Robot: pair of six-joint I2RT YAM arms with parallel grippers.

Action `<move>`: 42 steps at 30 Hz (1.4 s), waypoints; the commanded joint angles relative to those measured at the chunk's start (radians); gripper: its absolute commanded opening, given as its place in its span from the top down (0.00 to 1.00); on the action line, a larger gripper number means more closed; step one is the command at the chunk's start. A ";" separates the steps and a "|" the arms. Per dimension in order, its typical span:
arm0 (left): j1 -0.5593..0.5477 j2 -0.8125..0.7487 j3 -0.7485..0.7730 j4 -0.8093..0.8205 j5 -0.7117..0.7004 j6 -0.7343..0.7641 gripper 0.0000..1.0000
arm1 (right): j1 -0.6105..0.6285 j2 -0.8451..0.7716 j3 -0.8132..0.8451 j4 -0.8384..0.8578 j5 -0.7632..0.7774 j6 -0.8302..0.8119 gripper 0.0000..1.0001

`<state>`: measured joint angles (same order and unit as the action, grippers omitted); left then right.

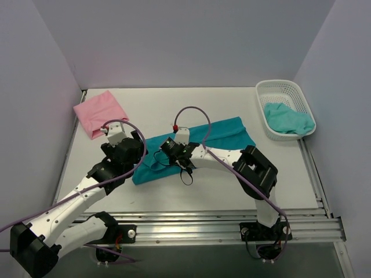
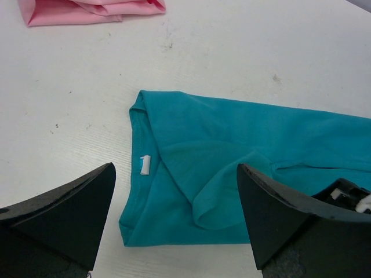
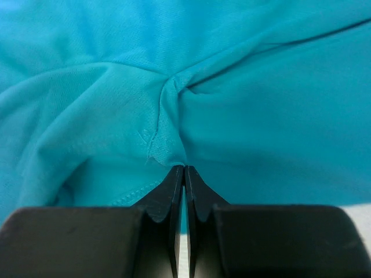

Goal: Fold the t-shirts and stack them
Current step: Fold the tshirt

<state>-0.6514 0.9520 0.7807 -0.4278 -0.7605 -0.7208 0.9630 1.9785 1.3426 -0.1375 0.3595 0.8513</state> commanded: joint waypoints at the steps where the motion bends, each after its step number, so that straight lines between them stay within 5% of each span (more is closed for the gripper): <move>1: 0.009 0.022 0.000 0.076 0.020 0.011 0.06 | 0.000 -0.110 -0.055 -0.030 0.073 0.031 1.00; 7: 0.012 0.057 -0.001 0.107 0.026 0.021 0.06 | 0.002 -0.125 -0.122 -0.048 0.082 0.055 1.00; 11: 0.018 0.071 0.000 0.112 0.024 0.034 0.06 | 0.003 -0.119 -0.112 -0.066 0.091 0.063 0.50; 14: 0.024 0.074 0.002 0.112 0.021 0.043 0.06 | 0.013 -0.121 -0.077 -0.086 0.099 0.065 0.27; 30: 0.038 0.073 -0.001 0.110 0.044 0.046 0.06 | 0.025 0.098 0.334 -0.154 0.068 -0.020 0.29; 42: 0.044 0.054 -0.029 0.129 0.050 0.046 0.06 | 0.028 -0.006 0.113 -0.079 0.045 0.034 0.30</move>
<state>-0.6178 1.0103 0.7471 -0.3458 -0.7193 -0.6903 0.9855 2.0743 1.4975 -0.2127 0.3874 0.8604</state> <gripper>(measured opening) 0.941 0.705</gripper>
